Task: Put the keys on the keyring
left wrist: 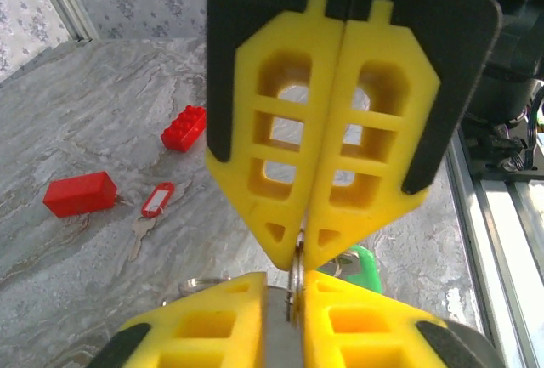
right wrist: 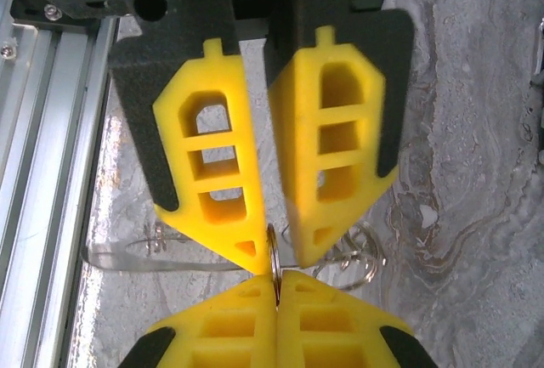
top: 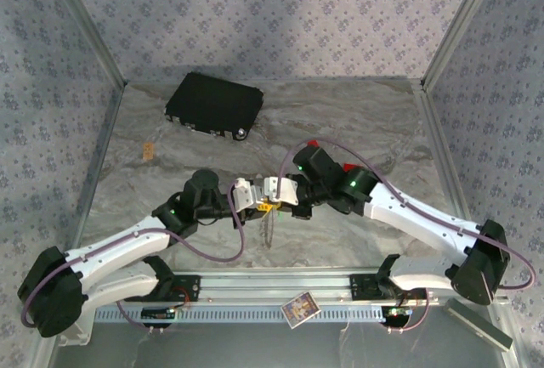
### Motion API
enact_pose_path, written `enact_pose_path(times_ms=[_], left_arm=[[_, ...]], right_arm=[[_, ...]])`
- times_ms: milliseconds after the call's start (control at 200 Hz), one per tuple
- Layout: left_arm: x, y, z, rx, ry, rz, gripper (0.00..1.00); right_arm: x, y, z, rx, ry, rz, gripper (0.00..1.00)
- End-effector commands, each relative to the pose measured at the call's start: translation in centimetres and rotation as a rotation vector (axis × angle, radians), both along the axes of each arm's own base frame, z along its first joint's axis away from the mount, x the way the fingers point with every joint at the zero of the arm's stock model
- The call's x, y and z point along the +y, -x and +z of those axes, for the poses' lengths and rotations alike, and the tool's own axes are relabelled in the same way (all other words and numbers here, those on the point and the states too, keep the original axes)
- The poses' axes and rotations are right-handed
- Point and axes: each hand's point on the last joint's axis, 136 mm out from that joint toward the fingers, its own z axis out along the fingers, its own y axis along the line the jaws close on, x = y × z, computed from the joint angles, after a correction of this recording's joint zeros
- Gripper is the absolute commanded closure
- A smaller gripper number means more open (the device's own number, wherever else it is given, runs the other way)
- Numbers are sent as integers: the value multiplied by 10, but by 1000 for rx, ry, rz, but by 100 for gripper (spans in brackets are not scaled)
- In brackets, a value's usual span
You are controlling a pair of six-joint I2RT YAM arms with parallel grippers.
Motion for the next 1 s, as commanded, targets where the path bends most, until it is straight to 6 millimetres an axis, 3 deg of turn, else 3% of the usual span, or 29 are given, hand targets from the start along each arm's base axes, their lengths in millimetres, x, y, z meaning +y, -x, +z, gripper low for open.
enact_pose_path(times_ms=[0, 85, 220, 285, 690, 994], left_arm=[[-6, 3, 16, -33, 34, -42, 92], [-6, 4, 14, -31, 28, -44, 100], [-5, 5, 11, -31, 34, -45, 100], [-5, 6, 13, -34, 51, -47, 100], [-6, 13, 19, -43, 131, -76, 100], [-6, 14, 24, -59, 157, -76, 100]], right_arm=[[5, 3, 10, -13, -10, 32, 100], [4, 4, 12, 3, -41, 26, 100], [1, 1, 17, 29, -131, -3, 79], [-1, 0, 16, 51, -173, -20, 76], [-2, 2, 4, 121, -245, -56, 76], [-4, 5, -6, 168, -235, -53, 87]])
